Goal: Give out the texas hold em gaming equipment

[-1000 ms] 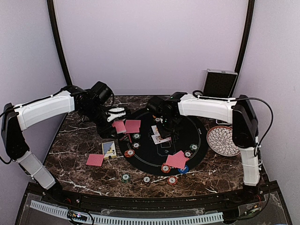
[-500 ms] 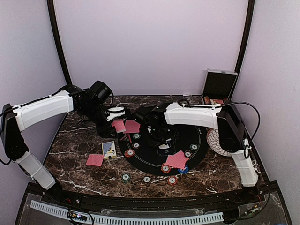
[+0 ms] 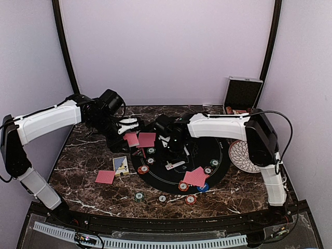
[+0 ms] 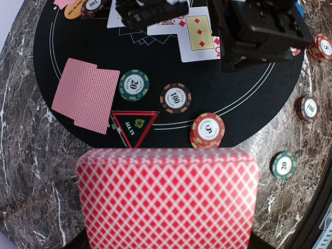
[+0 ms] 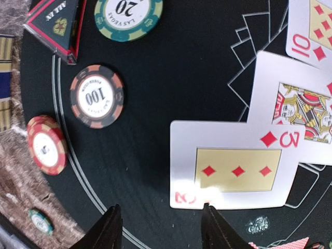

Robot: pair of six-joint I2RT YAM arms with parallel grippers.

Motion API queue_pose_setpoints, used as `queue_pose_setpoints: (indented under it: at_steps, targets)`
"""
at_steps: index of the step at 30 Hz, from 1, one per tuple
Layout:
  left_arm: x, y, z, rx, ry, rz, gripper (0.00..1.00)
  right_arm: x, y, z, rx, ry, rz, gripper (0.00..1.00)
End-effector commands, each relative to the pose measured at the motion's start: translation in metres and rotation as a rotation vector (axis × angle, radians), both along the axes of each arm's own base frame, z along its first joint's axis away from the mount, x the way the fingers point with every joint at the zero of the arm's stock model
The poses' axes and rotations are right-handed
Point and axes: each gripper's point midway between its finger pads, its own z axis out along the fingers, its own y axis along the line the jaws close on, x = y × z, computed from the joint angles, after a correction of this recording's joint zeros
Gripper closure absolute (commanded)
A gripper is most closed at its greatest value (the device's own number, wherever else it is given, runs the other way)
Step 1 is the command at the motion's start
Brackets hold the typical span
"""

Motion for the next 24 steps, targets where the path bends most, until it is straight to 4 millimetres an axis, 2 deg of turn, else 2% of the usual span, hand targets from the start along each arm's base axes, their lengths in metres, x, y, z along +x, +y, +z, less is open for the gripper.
queue_pose_setpoints:
  at_steps: [1,6,10,24]
  targets:
    - [0.001,-0.001,0.016,-0.026,-0.037,-0.008,1.0,0.022,-0.001,0.054,0.239,0.004,-0.066,0.46]
    - [0.0,-0.001,0.016,-0.027,-0.034,-0.008,1.0,0.045,-0.037,0.056,0.353,0.038,-0.176,0.45]
    - [0.001,-0.001,0.016,-0.028,-0.034,-0.01,1.0,0.052,-0.054,0.042,0.419,0.087,-0.228,0.44]
    - [0.002,-0.002,0.015,-0.026,-0.028,-0.01,1.0,0.045,-0.067,-0.005,0.423,0.172,-0.268,0.47]
